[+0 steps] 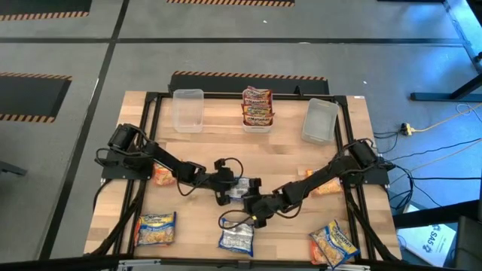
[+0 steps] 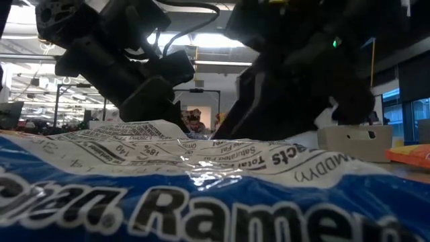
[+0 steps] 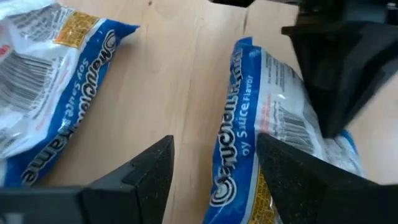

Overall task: Sort Maruchan noodles
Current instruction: Put the blue noodle pack into the transparent bin

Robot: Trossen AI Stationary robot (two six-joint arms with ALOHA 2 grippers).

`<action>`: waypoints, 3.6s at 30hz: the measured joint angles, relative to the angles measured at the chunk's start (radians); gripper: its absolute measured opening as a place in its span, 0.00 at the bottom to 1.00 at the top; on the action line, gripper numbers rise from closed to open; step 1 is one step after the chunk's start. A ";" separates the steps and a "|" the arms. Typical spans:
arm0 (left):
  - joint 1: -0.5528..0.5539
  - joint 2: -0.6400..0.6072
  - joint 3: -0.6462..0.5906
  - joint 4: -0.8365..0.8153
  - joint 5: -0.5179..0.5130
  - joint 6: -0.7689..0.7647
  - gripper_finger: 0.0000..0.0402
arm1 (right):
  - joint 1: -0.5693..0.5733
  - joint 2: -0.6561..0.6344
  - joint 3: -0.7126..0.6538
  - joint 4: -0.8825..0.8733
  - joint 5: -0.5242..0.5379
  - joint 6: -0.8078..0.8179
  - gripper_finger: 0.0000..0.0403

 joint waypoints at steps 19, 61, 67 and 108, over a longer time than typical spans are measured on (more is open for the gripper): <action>0.032 0.001 -0.001 -0.004 0.000 -0.024 0.04 | 0.009 0.059 0.083 0.019 0.206 -0.066 0.57; 0.025 -0.124 -0.002 -0.131 0.062 -0.078 0.04 | 0.025 0.070 0.084 -0.052 0.324 -0.128 0.20; 0.003 -0.305 -0.002 -0.358 0.044 -0.027 0.04 | 0.023 -0.027 0.082 -0.139 0.324 -0.047 0.23; -0.101 -0.447 -0.076 -0.430 -0.190 0.108 0.04 | -0.887 -1.102 -0.163 -0.868 -0.158 -0.140 0.19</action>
